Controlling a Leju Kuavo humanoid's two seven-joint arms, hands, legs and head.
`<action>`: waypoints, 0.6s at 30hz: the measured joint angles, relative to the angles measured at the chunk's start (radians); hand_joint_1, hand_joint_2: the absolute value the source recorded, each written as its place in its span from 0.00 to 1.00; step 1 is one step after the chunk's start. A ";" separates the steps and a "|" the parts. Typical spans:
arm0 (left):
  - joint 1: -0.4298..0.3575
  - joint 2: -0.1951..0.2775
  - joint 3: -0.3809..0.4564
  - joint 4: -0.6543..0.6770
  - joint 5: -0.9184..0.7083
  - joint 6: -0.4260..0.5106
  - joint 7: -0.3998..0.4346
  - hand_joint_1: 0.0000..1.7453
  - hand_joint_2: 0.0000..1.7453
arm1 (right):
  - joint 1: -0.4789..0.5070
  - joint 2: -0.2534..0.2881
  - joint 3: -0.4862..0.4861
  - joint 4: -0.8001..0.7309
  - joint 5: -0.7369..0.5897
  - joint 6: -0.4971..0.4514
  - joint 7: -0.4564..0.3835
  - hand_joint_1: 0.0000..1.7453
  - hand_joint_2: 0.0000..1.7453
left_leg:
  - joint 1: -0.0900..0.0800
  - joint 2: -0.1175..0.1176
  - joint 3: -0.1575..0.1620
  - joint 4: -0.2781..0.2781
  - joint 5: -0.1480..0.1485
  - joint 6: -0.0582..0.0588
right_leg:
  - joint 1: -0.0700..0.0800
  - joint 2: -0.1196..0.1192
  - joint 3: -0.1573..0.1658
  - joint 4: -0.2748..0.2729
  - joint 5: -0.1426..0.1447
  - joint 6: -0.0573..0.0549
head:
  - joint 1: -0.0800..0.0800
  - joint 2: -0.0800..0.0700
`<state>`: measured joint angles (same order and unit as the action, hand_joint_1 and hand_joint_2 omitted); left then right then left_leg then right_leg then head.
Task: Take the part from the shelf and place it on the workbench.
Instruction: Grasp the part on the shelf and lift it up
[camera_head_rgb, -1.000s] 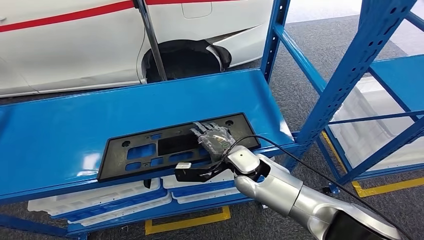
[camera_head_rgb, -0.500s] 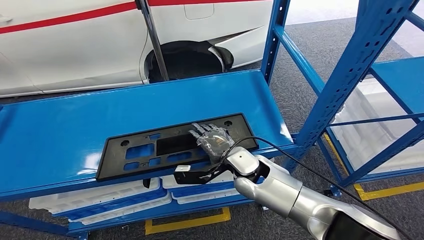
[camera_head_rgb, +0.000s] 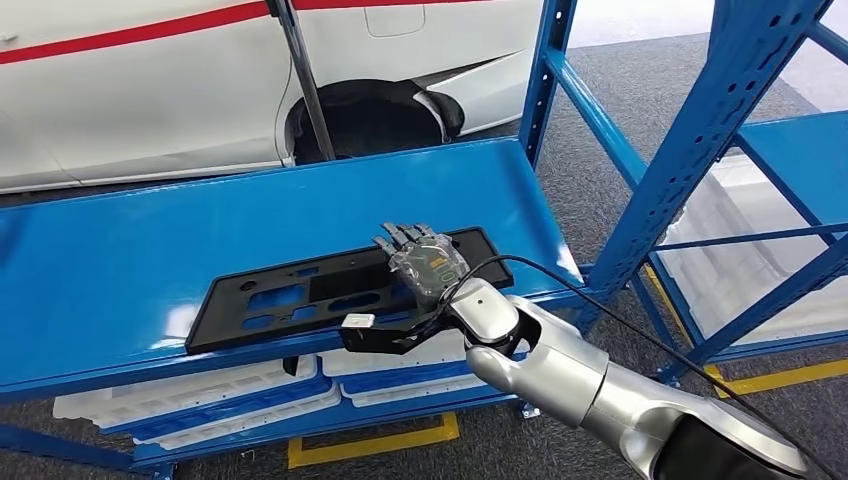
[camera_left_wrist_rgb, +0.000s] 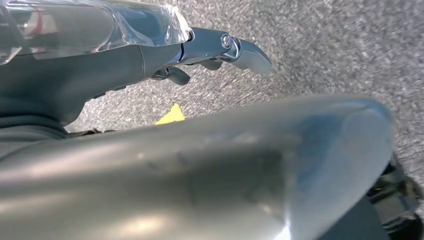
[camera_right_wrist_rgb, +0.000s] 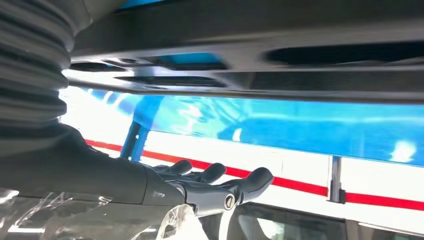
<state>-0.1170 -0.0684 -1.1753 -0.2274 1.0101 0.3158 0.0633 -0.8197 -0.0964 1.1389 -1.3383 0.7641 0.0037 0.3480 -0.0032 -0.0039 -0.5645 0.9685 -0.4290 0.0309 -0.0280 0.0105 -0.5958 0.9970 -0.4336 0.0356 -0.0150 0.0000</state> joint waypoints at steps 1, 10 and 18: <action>0.001 0.000 0.000 0.000 0.000 -0.002 0.000 0.00 0.00 | -0.001 -0.001 0.000 -0.005 0.000 0.002 0.003 0.00 1.00 | 0.001 -0.001 0.002 -0.005 0.003 0.003 | 0.000 0.000 0.001 -0.003 0.000 0.007 | 0.000 0.000; 0.003 -0.005 0.000 0.000 0.008 -0.019 0.010 0.00 0.00 | 0.005 -0.027 0.002 -0.063 0.003 0.029 0.026 0.00 1.00 | 0.006 -0.001 0.021 -0.025 0.014 0.019 | 0.004 -0.005 -0.100 0.207 -0.073 0.020 | 0.004 0.000; 0.002 -0.009 0.001 0.000 0.015 -0.022 0.017 0.00 0.00 | 0.008 -0.032 0.005 -0.090 -0.011 0.047 0.029 0.00 1.00 | 0.004 -0.002 0.010 0.011 -0.017 -0.009 | 0.005 -0.003 0.000 -0.007 0.008 -0.010 | 0.003 0.000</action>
<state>-0.1153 -0.0777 -1.1748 -0.2274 1.0251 0.2937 0.0800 -0.8121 -0.1288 1.1437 -1.4283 0.7530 0.0505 0.3768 0.0009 -0.0057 -0.5549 0.9798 -0.4464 0.0222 -0.0230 0.0072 -0.5960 0.9902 -0.4258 0.0255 -0.0122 0.0000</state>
